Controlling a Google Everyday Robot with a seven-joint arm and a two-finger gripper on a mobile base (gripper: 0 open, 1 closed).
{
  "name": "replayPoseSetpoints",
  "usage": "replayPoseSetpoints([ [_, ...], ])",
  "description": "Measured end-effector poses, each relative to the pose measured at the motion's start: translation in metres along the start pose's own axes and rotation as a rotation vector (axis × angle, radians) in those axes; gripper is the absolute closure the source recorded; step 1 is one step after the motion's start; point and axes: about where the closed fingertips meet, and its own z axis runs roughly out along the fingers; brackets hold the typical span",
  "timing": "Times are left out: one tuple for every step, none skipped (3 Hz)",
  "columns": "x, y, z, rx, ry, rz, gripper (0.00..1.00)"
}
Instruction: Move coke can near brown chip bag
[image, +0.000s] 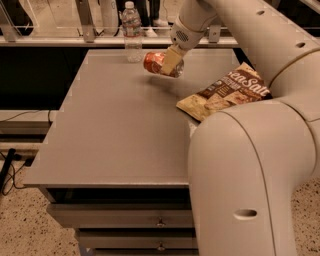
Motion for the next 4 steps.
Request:
replayPoseSetpoints([
  [0.029, 0.01, -0.018, -0.039, 0.037, 0.017, 1.0],
  [0.052, 0.014, -0.022, -0.055, 0.055, 0.048, 1.0],
  [0.069, 0.017, -0.018, -0.072, 0.053, 0.077, 0.83],
  [0.081, 0.022, -0.011, -0.085, 0.05, 0.098, 0.52],
])
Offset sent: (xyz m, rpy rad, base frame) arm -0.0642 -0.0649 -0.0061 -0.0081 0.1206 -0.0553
